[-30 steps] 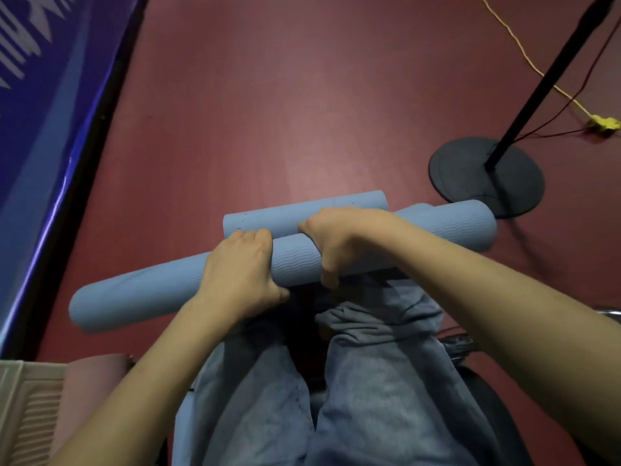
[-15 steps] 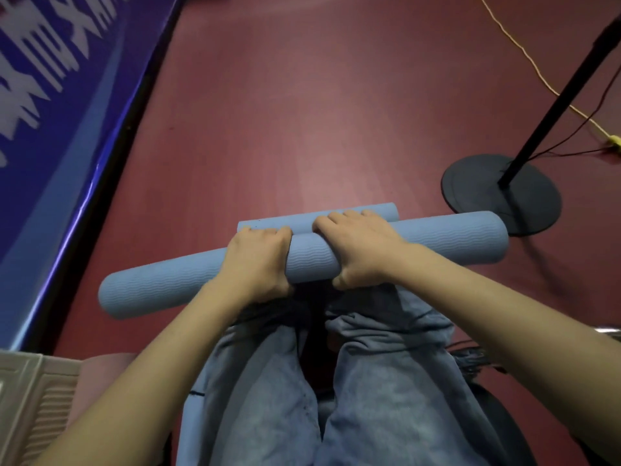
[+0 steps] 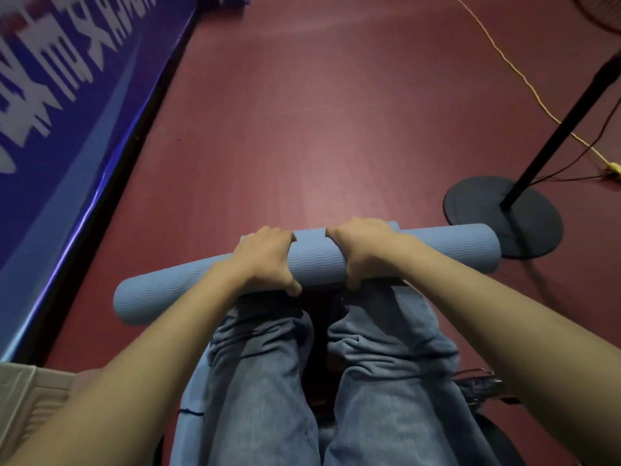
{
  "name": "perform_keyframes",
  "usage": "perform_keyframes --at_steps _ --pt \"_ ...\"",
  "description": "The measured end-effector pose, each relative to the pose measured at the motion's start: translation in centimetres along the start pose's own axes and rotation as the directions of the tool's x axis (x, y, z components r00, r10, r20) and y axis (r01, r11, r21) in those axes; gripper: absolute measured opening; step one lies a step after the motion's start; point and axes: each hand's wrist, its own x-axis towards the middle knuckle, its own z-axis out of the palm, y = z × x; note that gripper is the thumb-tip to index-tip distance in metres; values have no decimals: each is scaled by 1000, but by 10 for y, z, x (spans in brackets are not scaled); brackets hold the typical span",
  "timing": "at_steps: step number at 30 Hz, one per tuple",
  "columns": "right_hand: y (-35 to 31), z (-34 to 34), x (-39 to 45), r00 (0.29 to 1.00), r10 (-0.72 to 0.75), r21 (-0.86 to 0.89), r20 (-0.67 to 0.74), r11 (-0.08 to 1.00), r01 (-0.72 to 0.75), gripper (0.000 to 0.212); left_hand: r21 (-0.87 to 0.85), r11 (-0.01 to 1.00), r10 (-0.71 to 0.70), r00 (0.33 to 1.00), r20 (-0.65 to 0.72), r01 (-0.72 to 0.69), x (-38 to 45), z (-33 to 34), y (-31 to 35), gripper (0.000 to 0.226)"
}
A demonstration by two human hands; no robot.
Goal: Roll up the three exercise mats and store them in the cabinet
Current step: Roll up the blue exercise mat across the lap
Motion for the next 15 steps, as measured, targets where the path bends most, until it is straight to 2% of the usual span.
perform_keyframes --at_steps 3,10,12,15 --pt "2 -10 8 996 0 59 94 998 -5 69 52 998 47 989 -137 -40 -3 17 -3 96" --pt "8 -11 33 971 -21 200 238 979 -28 68 78 992 111 985 -134 -102 2 21 -17 104" --pt "10 -9 34 972 -19 215 236 976 -33 68 119 988 117 986 -120 -103 9 18 -16 96" --pt "14 -6 27 990 -8 156 139 988 -14 71 139 983 124 991 -54 -116 19 9 -15 78"
